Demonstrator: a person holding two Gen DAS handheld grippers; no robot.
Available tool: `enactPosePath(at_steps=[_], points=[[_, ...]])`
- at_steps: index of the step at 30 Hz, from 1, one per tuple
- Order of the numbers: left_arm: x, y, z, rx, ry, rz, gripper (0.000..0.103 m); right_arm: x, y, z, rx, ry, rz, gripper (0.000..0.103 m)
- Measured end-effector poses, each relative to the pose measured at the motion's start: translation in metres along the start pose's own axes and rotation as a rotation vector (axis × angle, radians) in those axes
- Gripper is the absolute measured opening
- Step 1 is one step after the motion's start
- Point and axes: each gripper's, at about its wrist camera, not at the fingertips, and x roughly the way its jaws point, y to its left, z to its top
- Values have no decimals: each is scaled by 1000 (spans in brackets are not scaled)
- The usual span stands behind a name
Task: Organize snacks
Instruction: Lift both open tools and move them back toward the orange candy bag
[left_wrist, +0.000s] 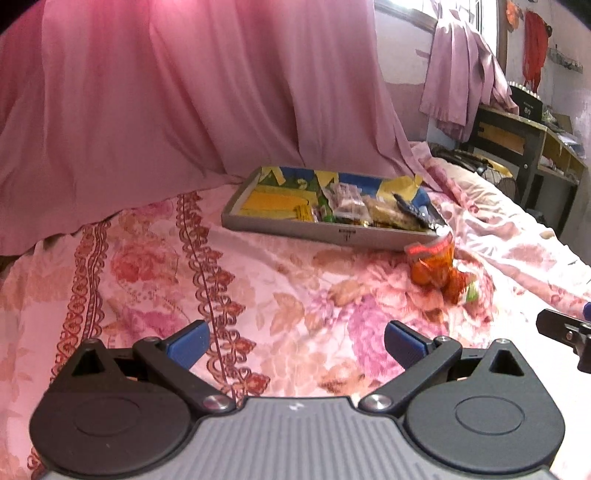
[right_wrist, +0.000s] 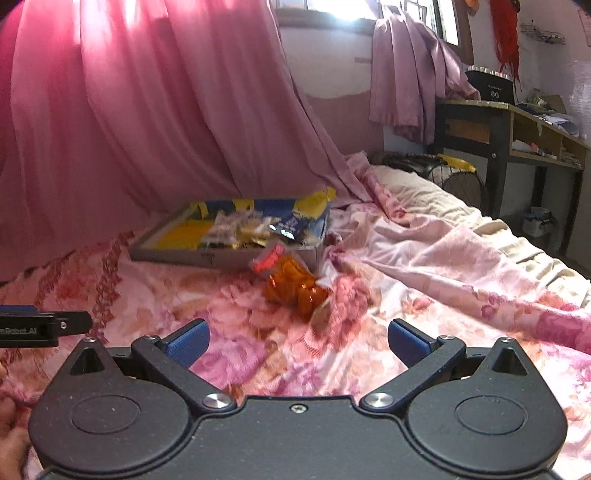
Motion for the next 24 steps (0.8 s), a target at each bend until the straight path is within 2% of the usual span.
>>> enactPosePath(at_steps=[12,24], points=[[17,-1,-7,11,68,-1,103,20,-7,-5,45,132,-50,102],[46,-8,-2,30,111,1,103,30,-8,-4,45,183,-49,102]])
